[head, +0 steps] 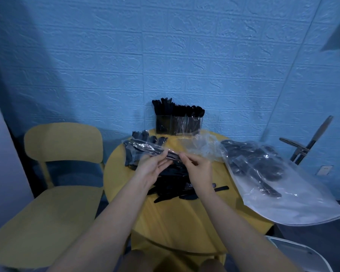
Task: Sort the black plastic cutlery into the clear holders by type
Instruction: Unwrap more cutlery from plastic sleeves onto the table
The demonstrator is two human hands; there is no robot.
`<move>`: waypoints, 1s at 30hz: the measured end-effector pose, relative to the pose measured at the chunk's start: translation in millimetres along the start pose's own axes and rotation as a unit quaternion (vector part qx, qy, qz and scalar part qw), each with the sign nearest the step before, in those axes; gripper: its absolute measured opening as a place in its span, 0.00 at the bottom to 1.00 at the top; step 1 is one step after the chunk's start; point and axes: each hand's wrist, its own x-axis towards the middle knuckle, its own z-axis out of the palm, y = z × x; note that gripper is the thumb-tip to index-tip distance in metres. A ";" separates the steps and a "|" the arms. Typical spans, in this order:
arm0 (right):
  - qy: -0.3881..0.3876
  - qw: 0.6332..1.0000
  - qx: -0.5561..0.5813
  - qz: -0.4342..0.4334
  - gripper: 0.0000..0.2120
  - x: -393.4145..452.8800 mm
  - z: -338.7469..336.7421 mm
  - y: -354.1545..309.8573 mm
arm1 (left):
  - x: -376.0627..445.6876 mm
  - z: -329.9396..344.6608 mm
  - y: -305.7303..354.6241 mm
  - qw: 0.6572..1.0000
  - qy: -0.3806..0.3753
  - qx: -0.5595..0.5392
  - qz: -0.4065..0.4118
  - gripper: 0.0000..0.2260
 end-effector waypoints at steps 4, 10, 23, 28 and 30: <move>0.069 0.990 0.083 0.089 0.05 1.6 7.9 5.2 | 2.3 -4.4 2.1 1.000 0.003 0.001 0.011 0.04; 0.106 0.973 0.149 0.139 0.03 -0.4 7.1 3.0 | 8.8 -11.6 -0.1 1.000 0.015 -0.004 0.018 0.13; -0.124 0.989 0.009 0.085 0.11 7.1 -7.9 6.2 | 2.7 -8.0 -6.7 0.998 -0.042 0.010 0.041 0.04; -0.108 0.981 0.121 0.111 0.03 6.3 -6.4 6.2 | 4.5 -10.6 -4.7 0.995 -0.092 0.023 0.010 0.11; -0.088 0.974 0.152 0.141 0.04 9.2 -10.4 10.7 | 5.5 -18.6 0.7 0.997 -0.071 -0.012 0.014 0.12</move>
